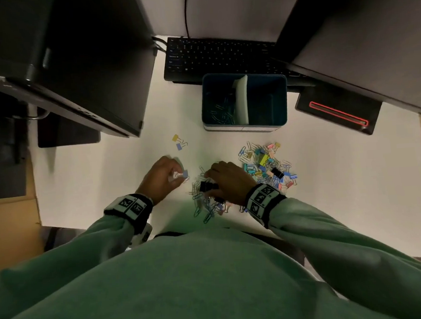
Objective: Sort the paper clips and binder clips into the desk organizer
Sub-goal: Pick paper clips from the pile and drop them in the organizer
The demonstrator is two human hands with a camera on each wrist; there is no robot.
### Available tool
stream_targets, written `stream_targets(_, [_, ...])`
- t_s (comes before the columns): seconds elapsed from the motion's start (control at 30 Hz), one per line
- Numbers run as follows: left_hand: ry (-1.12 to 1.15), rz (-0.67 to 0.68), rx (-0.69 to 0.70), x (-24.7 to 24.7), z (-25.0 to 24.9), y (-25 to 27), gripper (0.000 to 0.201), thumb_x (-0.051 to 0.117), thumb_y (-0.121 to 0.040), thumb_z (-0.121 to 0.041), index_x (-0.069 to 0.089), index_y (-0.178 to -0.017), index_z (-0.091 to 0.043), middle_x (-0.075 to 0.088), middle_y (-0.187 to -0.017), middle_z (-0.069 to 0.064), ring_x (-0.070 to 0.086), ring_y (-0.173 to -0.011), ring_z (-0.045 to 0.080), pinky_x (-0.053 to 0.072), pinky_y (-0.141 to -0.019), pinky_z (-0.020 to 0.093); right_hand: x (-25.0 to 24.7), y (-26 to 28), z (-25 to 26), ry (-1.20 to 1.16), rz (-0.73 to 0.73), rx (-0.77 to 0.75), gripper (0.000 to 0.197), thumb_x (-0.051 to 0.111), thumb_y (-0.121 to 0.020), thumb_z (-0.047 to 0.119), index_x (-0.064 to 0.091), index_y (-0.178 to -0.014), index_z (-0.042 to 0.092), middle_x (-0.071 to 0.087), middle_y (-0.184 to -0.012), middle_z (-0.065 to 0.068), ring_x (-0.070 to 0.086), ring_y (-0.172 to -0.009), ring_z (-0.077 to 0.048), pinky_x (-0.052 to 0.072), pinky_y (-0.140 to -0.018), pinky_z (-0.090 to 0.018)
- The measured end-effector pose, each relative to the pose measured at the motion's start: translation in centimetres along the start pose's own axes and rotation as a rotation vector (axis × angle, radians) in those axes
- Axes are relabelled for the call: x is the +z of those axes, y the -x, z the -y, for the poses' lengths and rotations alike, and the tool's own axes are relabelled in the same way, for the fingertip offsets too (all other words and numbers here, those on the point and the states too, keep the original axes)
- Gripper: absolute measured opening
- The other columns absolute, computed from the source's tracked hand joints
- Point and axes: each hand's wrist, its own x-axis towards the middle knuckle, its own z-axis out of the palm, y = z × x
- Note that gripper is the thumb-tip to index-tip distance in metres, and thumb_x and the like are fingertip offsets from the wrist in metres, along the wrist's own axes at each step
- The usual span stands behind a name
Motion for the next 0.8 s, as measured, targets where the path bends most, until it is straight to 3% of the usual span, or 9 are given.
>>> stream_targets(0.13, [-0.036, -0.119, -0.118, -1.0, 0.9, -1.9, 0.017, 0.073, -0.08, -0.021, 0.059, -0.087, -0.015, 0.056, -0.093, 0.007, 0.053, -0.079, 0.02, 0.049, -0.076, 0.035, -0.3, -0.2, 0.6, -0.088, -0.033, -0.039, 0.035, 0.048, -0.098, 0.029, 0.054, -0.13, 0.015, 0.06, -0.118, -0.007, 0.055, -0.104, -0.026, 0.044, -0.089, -0.037])
stream_targets(0.23, [-0.094, -0.147, -0.181, -1.2, 1.0, -1.7, 0.03, 0.072, -0.078, -0.019, 0.056, -0.104, -0.016, 0.048, -0.109, 0.008, 0.055, -0.088, 0.026, 0.052, -0.08, 0.037, -0.8, 0.7, 0.7, -0.106, -0.033, -0.063, 0.036, 0.048, -0.097, 0.04, 0.055, -0.127, 0.02, 0.058, -0.112, -0.004, 0.054, -0.099, -0.022, 0.047, -0.084, -0.036])
stream_targets(0.3, [-0.117, -0.095, -0.133, -0.8, 0.4, -0.3, 0.035, 0.073, -0.08, -0.024, 0.053, -0.108, -0.019, 0.046, -0.115, 0.005, 0.056, -0.095, 0.025, 0.052, -0.081, 0.034, -0.7, 1.2, 0.9, -0.039, 0.024, -0.084, 0.043, 0.055, -0.091, 0.048, 0.055, -0.124, 0.02, 0.057, -0.111, -0.005, 0.053, -0.098, -0.023, 0.047, -0.082, -0.037])
stream_targets(0.37, [-0.133, 0.036, -0.091, 0.0, -0.7, 1.4, 0.042, 0.073, -0.081, -0.034, 0.051, -0.114, -0.021, 0.046, -0.122, 0.004, 0.055, -0.103, 0.024, 0.052, -0.085, 0.036, -0.3, 1.3, 1.5, -0.01, 0.017, -0.103, 0.037, 0.06, -0.091, 0.035, 0.057, -0.122, 0.015, 0.06, -0.112, -0.009, 0.057, -0.098, -0.027, 0.049, -0.081, -0.039])
stream_targets(0.43, [-0.146, 0.135, -0.093, 1.1, -1.7, 2.7, 0.057, 0.074, -0.077, -0.042, 0.047, -0.122, -0.021, 0.043, -0.125, 0.003, 0.052, -0.101, 0.019, 0.052, -0.086, 0.038, -0.5, 1.0, 2.0, -0.055, -0.011, -0.06, 0.026, 0.056, -0.094, 0.021, 0.059, -0.118, 0.013, 0.063, -0.111, -0.008, 0.059, -0.099, -0.027, 0.049, -0.08, -0.036])
stream_targets(0.5, [-0.165, 0.146, -0.094, 2.1, -2.1, 3.2, 0.075, 0.077, -0.07, -0.052, 0.044, -0.129, -0.018, 0.04, -0.126, 0.003, 0.049, -0.102, 0.018, 0.05, -0.086, 0.036, -1.3, 0.6, 2.0, -0.12, -0.058, 0.045, 0.019, 0.052, -0.096, 0.02, 0.06, -0.112, 0.013, 0.063, -0.106, -0.006, 0.059, -0.096, -0.023, 0.048, -0.077, -0.031])
stream_targets(0.6, [-0.206, 0.162, -0.087, 3.4, -2.2, 3.2, 0.084, 0.078, -0.068, -0.051, 0.039, -0.133, -0.017, 0.037, -0.129, 0.007, 0.046, -0.111, 0.023, 0.049, -0.09, 0.037, -2.6, 0.1, 0.8, -0.232, -0.212, 0.097, 0.02, 0.048, -0.097, 0.019, 0.061, -0.111, 0.013, 0.063, -0.105, -0.006, 0.061, -0.091, -0.024, 0.053, -0.077, -0.038])
stream_targets(0.73, [-0.213, 0.118, -0.059, 4.1, -2.0, 2.4, 0.06, 0.074, -0.079, -0.033, 0.044, -0.127, -0.012, 0.042, -0.119, 0.01, 0.055, -0.098, 0.029, 0.052, -0.079, 0.039, -2.2, 0.2, 1.3, -0.111, 0.086, -0.089, 0.039, 0.058, -0.09, 0.022, 0.05, -0.129, 0.021, 0.052, -0.11, -0.004, 0.055, -0.089, -0.021, 0.047, -0.067, -0.031])
stream_targets(0.8, [-0.204, 0.098, -0.04, 3.7, -1.9, 2.0, 0.047, 0.071, -0.083, -0.029, 0.048, -0.12, -0.013, 0.044, -0.113, 0.009, 0.057, -0.088, 0.028, 0.05, -0.071, 0.035, -1.3, 0.2, 2.0, -0.021, 0.161, -0.124, 0.044, 0.061, -0.089, 0.022, 0.049, -0.131, 0.021, 0.051, -0.11, -0.007, 0.054, -0.092, -0.023, 0.046, -0.067, -0.032])
